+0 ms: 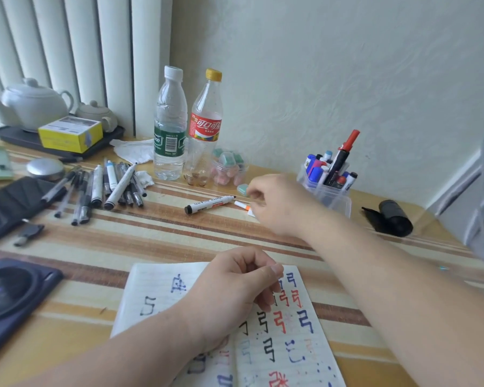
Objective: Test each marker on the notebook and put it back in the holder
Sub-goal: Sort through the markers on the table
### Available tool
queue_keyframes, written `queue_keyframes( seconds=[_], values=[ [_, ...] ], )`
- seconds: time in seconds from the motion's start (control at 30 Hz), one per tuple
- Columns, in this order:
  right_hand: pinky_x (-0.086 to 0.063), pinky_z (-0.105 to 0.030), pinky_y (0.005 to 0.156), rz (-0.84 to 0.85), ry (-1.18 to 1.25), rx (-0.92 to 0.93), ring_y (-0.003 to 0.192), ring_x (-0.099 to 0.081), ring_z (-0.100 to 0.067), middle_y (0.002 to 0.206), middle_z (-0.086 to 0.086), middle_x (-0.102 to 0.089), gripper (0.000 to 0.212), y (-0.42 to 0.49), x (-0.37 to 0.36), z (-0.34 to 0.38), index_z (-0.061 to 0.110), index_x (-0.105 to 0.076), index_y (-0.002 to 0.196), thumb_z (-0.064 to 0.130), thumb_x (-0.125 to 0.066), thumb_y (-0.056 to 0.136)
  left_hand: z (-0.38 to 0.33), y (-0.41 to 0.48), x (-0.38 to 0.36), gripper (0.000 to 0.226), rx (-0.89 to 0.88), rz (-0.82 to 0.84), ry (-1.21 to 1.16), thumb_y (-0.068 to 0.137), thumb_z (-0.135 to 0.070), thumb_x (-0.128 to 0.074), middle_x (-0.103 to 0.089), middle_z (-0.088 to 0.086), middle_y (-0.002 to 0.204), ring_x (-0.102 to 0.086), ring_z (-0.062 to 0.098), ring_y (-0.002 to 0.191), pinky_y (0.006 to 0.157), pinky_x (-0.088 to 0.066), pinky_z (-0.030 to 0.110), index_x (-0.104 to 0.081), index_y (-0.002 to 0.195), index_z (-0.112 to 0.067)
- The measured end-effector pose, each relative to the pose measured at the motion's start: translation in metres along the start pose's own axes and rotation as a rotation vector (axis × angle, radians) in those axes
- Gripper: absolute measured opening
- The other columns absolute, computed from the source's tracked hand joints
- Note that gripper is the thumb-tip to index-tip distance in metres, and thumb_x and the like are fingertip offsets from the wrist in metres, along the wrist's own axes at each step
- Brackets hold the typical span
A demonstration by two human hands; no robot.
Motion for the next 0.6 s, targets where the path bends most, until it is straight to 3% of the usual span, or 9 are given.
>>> queue_keyframes(
  seconds=[0.07, 0.2, 0.37, 0.53, 0.6],
  values=[
    [-0.053, -0.04, 0.09, 0.075, -0.018, -0.012, 0.103, -0.059, -0.024, 0.111, 0.002, -0.063, 0.029, 0.013, -0.023, 0.009, 0.024, -0.067, 0.117, 0.016, -0.059, 0.09, 0.0, 0.0, 0.001, 0.019, -0.007, 0.001, 0.007, 0.096, -0.014, -0.068, -0.069, 0.007, 0.07, -0.059, 0.019, 0.059, 0.063, -0.049, 0.026, -0.068, 0.078, -0.007],
    [-0.05, -0.043, 0.092, 0.191, -0.195, 0.142, 0.117, -0.052, -0.022, 0.125, 0.006, -0.058, 0.044, 0.037, -0.049, 0.042, 0.031, -0.059, 0.128, 0.007, -0.052, 0.092, -0.001, 0.001, 0.0, 0.017, -0.026, 0.014, -0.034, 0.087, -0.02, -0.072, -0.067, 0.008, 0.07, -0.058, 0.021, 0.059, 0.061, -0.049, 0.028, -0.068, 0.073, -0.012],
    [-0.051, -0.04, 0.075, 0.229, -0.422, 0.193, 0.095, -0.056, -0.027, 0.109, -0.006, -0.056, 0.023, 0.058, -0.065, 0.062, 0.021, -0.063, 0.106, 0.004, -0.054, 0.092, 0.004, 0.004, 0.002, 0.013, -0.019, 0.022, -0.102, 0.072, -0.018, -0.062, -0.064, 0.011, 0.067, -0.054, 0.023, 0.057, 0.057, -0.047, 0.028, -0.065, 0.074, -0.005],
    [-0.05, -0.041, 0.081, 0.012, -0.279, 0.322, 0.096, -0.056, -0.031, 0.093, -0.005, -0.055, 0.009, 0.049, -0.03, 0.077, 0.016, -0.06, 0.087, 0.008, -0.056, 0.086, 0.001, 0.004, 0.004, 0.019, -0.04, 0.021, -0.071, 0.071, -0.017, -0.061, -0.064, 0.013, 0.068, -0.054, 0.023, 0.057, 0.057, -0.047, 0.03, -0.063, 0.077, 0.001],
    [-0.042, -0.034, 0.072, -0.173, -0.093, 0.288, 0.084, -0.054, -0.028, 0.084, -0.001, -0.048, 0.002, 0.024, 0.016, 0.077, 0.014, -0.061, 0.082, 0.015, -0.061, 0.083, 0.002, 0.006, 0.004, 0.018, -0.049, 0.006, -0.058, 0.071, -0.016, -0.061, -0.063, 0.014, 0.067, -0.054, 0.023, 0.055, 0.055, -0.046, 0.029, -0.062, 0.076, 0.001]
  ],
)
Point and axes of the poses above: each hand's wrist, its own y-axis towards the middle knuckle, its own x-axis out of the back of the hand, z = x × y, the point moved 8 cm from there along y, towards the middle knuckle
